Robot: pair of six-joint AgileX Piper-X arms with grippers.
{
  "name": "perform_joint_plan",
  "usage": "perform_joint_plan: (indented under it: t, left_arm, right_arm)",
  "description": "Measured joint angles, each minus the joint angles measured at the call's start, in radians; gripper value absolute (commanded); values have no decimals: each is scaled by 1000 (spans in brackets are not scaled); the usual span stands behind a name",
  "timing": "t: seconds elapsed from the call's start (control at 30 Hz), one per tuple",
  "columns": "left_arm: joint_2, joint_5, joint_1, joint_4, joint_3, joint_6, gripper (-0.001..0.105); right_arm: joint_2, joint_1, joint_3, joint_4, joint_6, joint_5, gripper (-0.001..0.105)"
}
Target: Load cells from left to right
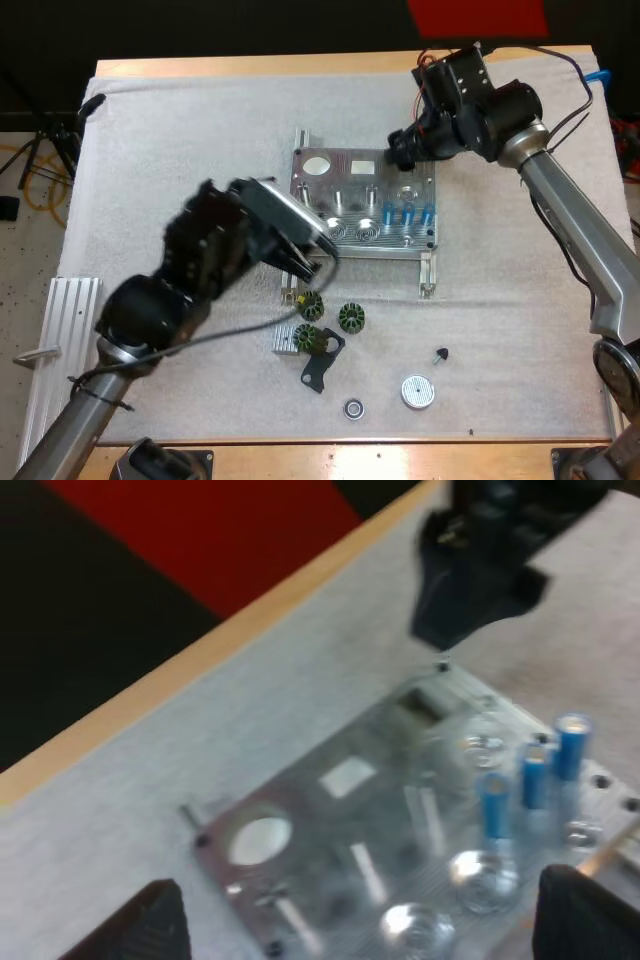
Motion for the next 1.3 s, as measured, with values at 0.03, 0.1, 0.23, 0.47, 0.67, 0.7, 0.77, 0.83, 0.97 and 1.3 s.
perform_joint_plan:
  t: [0.03,0.1,0.23,0.47,0.67,0.7,0.77,0.83,0.97,1.3]
  left_arm:
    - [3,3,18,-1,0,2,69]
    - [11,27,78,-7,0,27,69]
    - [32,61,159,-6,0,38,69]
    - [57,66,266,-6,0,45,69]
    - [57,66,294,-6,0,48,69]
    - [57,66,294,-6,0,49,69]
    - [57,66,294,-4,0,52,69]
    - [57,66,297,-4,0,52,69]
    - [57,63,346,-1,0,53,69]
    - [-35,60,412,73,-30,56,69]
  right_arm:
    - [-2,0,0,-10,7,0,74]
    - [-8,-3,0,-52,34,10,74]
    - [-31,-6,0,-129,61,98,74]
    - [-121,-53,4,-198,62,127,74]
    - [-238,-123,130,-261,62,129,74]
    - [-266,-138,160,-272,62,132,74]
    - [-306,-158,214,-279,62,133,74]
    - [-352,-175,266,-293,62,133,74]
    - [-454,-237,356,-326,44,133,74]
    - [-654,-441,492,-323,-6,82,74]
